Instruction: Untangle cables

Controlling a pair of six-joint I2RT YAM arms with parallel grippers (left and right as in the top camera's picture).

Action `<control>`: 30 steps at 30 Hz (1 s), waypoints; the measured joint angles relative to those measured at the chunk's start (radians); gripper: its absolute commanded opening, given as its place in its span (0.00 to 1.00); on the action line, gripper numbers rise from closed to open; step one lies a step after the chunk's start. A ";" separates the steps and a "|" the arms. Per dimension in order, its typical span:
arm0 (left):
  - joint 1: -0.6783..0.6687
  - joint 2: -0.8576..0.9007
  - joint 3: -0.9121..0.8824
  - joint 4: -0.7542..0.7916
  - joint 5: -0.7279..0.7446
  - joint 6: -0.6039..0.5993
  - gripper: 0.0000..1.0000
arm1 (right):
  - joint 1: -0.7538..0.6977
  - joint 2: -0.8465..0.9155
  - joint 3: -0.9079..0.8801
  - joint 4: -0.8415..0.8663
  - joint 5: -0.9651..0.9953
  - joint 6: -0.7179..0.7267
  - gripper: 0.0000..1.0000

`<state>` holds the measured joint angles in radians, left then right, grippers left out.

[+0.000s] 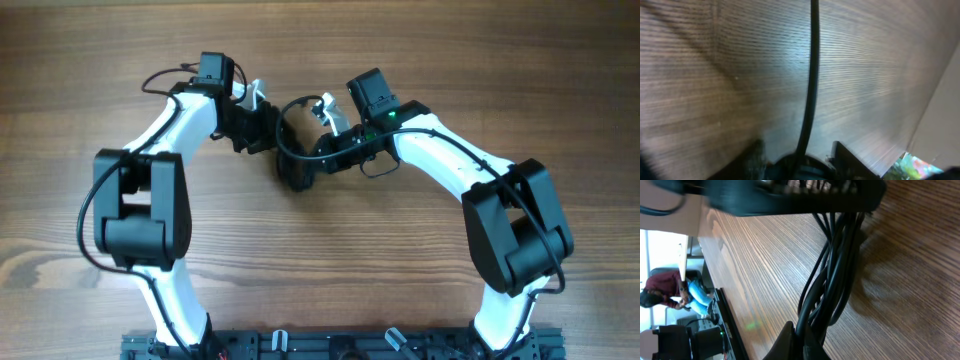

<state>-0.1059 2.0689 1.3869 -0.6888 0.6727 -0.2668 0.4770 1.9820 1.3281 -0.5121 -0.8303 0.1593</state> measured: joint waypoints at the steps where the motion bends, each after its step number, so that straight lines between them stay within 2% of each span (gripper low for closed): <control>1: -0.002 0.016 0.000 0.003 -0.002 -0.001 0.04 | 0.000 0.002 0.000 -0.001 0.000 0.000 0.04; 6: -0.011 0.067 0.000 0.006 -0.072 0.003 0.04 | 0.000 0.015 0.000 0.000 0.005 0.000 0.05; 7: -0.011 0.067 0.000 0.006 -0.079 0.003 0.04 | 0.000 0.015 0.000 0.000 0.016 0.000 0.10; 9: -0.011 0.067 0.000 0.006 -0.095 0.003 0.04 | 0.000 0.015 0.000 0.001 0.044 -0.001 0.12; 12: -0.012 0.067 -0.001 0.008 -0.100 0.003 0.04 | 0.000 0.015 0.000 0.004 0.098 0.001 0.12; 17: -0.024 0.066 -0.010 0.024 -0.100 0.003 0.04 | 0.000 0.015 0.000 0.042 0.121 0.001 0.04; 25: -0.026 0.066 -0.011 0.031 -0.100 -0.019 0.04 | 0.000 0.015 0.000 0.076 0.125 0.004 0.04; 30: -0.026 0.066 -0.012 0.031 -0.100 -0.026 0.04 | -0.008 0.015 0.000 0.129 0.066 0.073 0.04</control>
<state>-0.1322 2.1345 1.3750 -0.6582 0.5732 -0.2932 0.4694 1.9972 1.3281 -0.3832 -0.7643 0.2321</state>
